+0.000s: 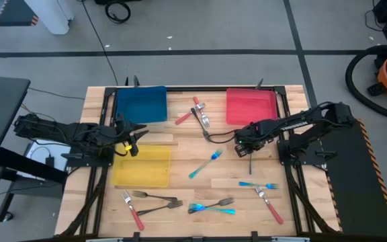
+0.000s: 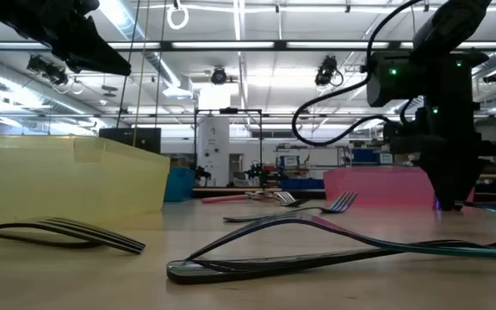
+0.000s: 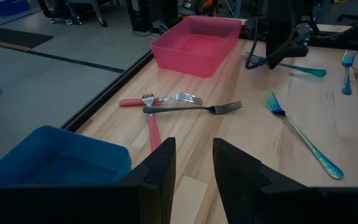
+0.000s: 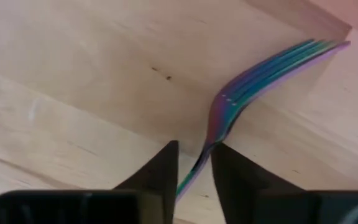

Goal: Sort silverware by color (type)
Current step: Put the top right blue fork into the red bin

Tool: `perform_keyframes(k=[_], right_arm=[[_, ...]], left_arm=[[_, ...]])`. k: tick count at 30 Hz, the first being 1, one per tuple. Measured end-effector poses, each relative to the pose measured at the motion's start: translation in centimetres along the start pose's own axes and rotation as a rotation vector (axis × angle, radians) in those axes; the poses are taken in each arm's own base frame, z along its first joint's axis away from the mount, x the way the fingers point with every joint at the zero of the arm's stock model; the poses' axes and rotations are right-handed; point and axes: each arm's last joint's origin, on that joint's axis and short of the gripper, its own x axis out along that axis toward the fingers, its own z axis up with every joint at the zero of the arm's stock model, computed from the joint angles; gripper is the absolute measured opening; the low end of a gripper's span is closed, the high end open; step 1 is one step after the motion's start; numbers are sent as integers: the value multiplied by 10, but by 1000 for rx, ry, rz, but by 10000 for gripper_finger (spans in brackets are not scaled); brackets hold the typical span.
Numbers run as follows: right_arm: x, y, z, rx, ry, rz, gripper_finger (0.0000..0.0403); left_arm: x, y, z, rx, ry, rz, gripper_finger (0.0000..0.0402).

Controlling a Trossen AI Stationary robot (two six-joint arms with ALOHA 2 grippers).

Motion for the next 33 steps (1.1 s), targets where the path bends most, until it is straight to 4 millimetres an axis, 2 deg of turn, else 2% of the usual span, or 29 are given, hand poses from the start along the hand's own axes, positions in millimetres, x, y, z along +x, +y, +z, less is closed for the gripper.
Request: perform_keyframes(k=[6, 10, 14, 20, 24, 28, 33], right_arm=[[-4, -1, -1, -52, -12, 27, 13], [-9, -6, -1, -76, -7, 31, 16], [-22, -4, 8, -128, -32, 84, 8], [-66, 10, 29, -268, -121, 185, 9], [-106, 14, 51, -371, -291, 160, 9], [-135, 8, 76, -463, -459, 77, 9], [-146, -13, 104, -516, -572, -94, 9]], left_arm=[[0, 0, 0, 0, 0, 0, 107], [0, 0, 0, -1, 0, 0, 107], [0, 0, 0, -4, 0, 0, 107], [0, 0, 0, -11, 0, 0, 107], [0, 0, 0, -11, 0, 0, 107], [0, 0, 0, -11, 0, 0, 107], [0, 0, 0, -10, 0, 0, 107]])
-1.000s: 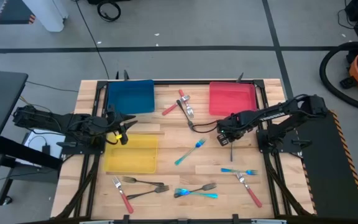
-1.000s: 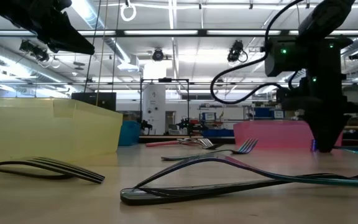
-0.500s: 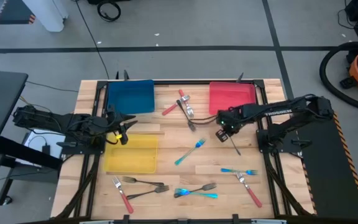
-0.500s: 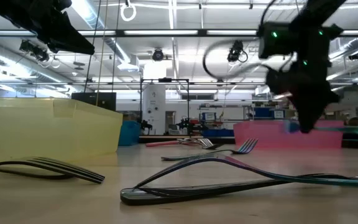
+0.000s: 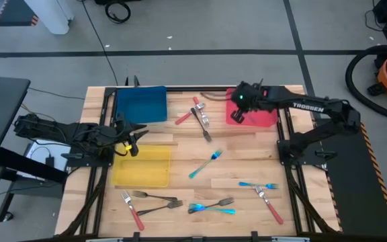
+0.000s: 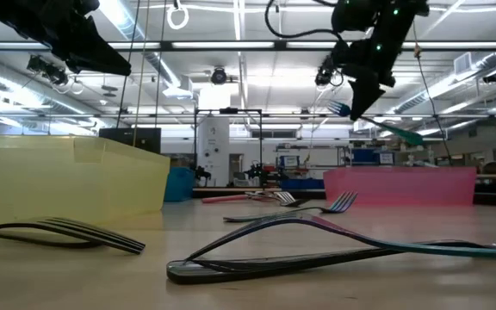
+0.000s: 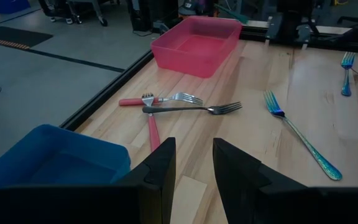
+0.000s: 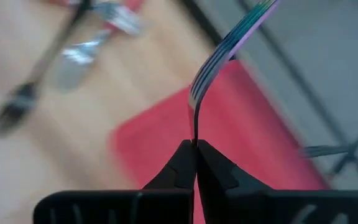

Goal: Sort silverware by color (type)
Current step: Put the top right blue fork into the red bin

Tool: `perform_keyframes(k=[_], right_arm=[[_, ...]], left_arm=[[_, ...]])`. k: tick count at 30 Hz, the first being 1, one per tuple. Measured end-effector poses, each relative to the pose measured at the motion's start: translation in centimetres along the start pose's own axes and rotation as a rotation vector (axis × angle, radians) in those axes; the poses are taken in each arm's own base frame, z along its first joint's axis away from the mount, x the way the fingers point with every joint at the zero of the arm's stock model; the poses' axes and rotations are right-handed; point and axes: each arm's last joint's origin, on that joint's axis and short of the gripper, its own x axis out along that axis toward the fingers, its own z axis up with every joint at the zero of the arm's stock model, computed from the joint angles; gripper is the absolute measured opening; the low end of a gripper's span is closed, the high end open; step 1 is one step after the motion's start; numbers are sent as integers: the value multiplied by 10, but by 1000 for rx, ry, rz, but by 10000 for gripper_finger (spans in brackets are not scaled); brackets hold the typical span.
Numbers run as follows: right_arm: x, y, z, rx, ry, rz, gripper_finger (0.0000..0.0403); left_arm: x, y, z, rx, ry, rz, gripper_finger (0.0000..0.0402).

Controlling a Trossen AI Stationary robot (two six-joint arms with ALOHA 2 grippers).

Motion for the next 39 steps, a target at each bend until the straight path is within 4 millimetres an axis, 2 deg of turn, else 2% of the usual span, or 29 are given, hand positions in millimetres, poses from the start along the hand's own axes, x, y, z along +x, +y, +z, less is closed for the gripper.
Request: perform_keyframes(k=[4, 9, 14, 23, 32, 39], right_arm=[[11, -21, -2, -45, 28, -62, 11], [29, -36, -17, -78, 105, -77, 11], [48, -42, -37, -134, 175, -64, 11], [75, -48, -56, -169, 125, -30, 11], [89, -52, -71, -163, 104, 63, 15], [91, -52, -73, -159, 89, 45, 46]], left_arm=[[0, 0, 0, 1, 0, 0, 107], [0, 0, 0, 1, 0, 0, 107], [0, 0, 0, 1, 0, 0, 107], [0, 0, 0, -1, 0, 0, 107], [0, 0, 0, -1, 0, 0, 107], [0, 0, 0, -1, 0, 0, 107]])
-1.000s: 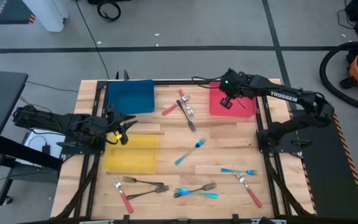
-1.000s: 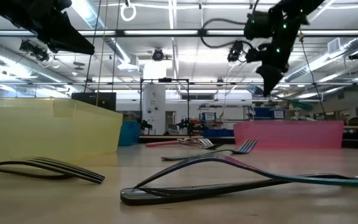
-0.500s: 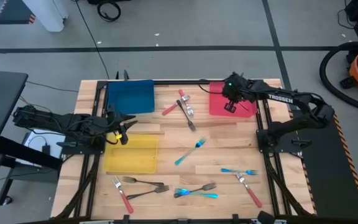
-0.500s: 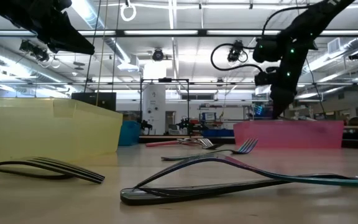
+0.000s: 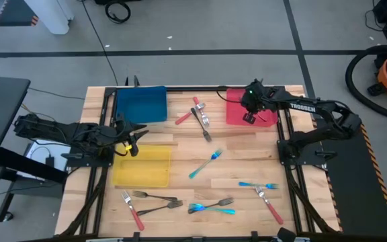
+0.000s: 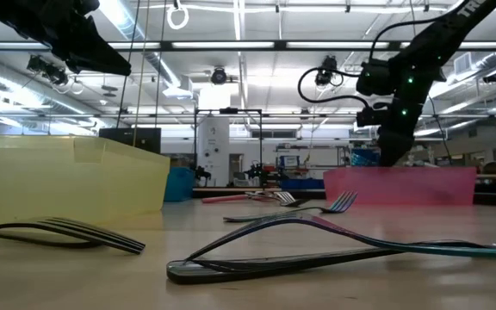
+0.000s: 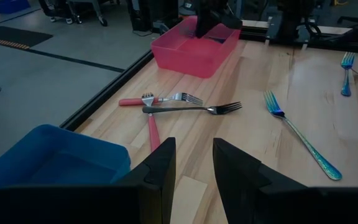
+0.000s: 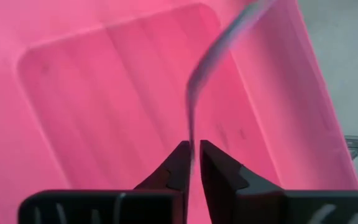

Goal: Sort silverware by color (type)
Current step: Put the top right blue fork into the red bin, then put the middle left black fork into the yellow bin

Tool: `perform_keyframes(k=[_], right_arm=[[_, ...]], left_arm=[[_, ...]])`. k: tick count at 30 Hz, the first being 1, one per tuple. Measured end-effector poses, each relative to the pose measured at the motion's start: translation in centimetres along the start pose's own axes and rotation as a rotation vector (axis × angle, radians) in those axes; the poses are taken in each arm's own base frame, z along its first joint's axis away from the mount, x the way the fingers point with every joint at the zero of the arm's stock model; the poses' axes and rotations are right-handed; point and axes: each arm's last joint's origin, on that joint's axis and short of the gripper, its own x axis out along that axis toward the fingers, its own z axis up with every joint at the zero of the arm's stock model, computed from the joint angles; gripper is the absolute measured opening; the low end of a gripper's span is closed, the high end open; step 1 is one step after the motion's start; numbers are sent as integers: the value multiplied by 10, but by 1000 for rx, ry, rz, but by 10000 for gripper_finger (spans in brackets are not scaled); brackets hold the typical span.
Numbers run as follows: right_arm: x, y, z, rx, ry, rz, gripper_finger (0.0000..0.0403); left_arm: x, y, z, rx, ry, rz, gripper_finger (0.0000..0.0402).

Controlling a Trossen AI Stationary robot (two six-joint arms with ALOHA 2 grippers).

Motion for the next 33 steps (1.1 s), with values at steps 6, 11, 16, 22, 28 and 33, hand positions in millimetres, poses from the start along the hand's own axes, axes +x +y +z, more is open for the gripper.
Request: perform_keyframes(k=[6, 11, 16, 22, 28, 33], right_arm=[[0, 0, 0, 3, 4, -10, 67], [0, -1, 3, 3, -13, -68, 82], [-6, 2, 13, 71, -42, -121, 87], [-22, 9, 33, 68, -102, -102, 87], [-45, 21, 56, 4, -163, -71, 87], [-63, 32, 70, -42, -216, -52, 88]], left_arm=[[0, 0, 0, 0, 0, 0, 107], [0, -1, 0, 0, 5, -23, 107], [0, -2, 1, -6, -1, -49, 107], [0, -3, 6, 23, -42, -68, 107], [0, -9, 8, 13, -44, -227, 107], [7, -16, 10, -2, -47, -257, 107]])
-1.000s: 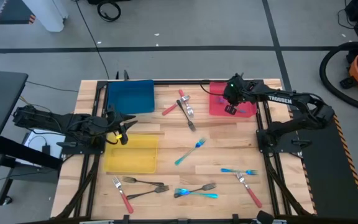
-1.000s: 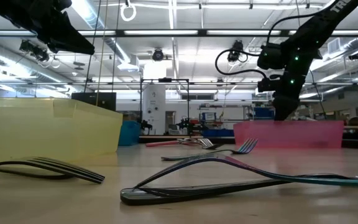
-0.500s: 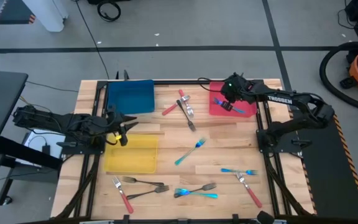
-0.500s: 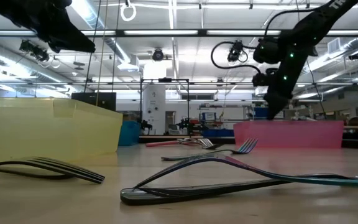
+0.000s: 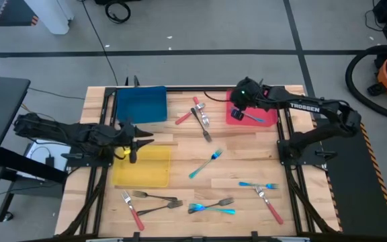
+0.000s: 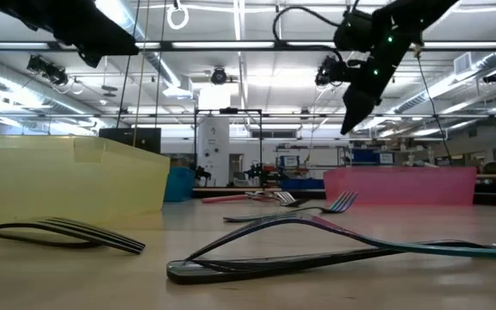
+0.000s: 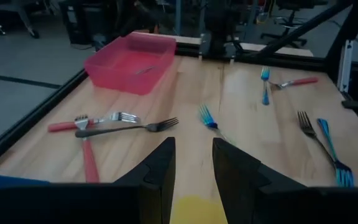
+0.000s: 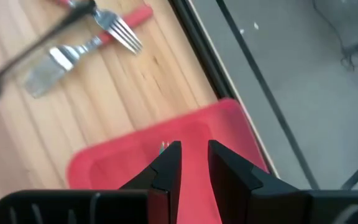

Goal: Sort silverware by color (type)
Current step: Put the middle left black fork into the yellow bin

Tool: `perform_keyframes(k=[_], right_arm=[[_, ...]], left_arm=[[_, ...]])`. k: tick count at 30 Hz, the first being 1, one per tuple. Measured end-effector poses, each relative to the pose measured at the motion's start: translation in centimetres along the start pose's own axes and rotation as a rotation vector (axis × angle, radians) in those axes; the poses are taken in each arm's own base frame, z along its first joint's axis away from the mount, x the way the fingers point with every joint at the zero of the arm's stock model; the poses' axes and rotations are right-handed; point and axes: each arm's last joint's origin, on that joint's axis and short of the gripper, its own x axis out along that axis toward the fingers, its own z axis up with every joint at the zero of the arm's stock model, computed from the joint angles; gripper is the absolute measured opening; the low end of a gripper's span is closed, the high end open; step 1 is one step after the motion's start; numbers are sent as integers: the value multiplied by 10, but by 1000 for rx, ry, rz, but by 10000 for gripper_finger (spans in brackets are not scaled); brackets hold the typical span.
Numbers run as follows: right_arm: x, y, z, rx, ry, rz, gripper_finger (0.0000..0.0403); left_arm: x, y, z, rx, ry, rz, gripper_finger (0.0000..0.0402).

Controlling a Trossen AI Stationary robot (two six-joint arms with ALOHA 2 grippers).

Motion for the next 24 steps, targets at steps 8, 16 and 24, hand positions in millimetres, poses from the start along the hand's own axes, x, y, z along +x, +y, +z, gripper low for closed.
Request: perform_keyframes(k=[8, 16, 24], right_arm=[[-16, 12, 17, -45, -51, -68, 92], [-22, 17, 21, -64, -59, -84, 96], [-22, 18, 21, -67, -61, -84, 96]], left_arm=[[29, -12, -14, 24, 134, -27, 108], [52, -25, -14, 46, 101, -182, 108], [72, -35, -18, 91, 77, -265, 108]])
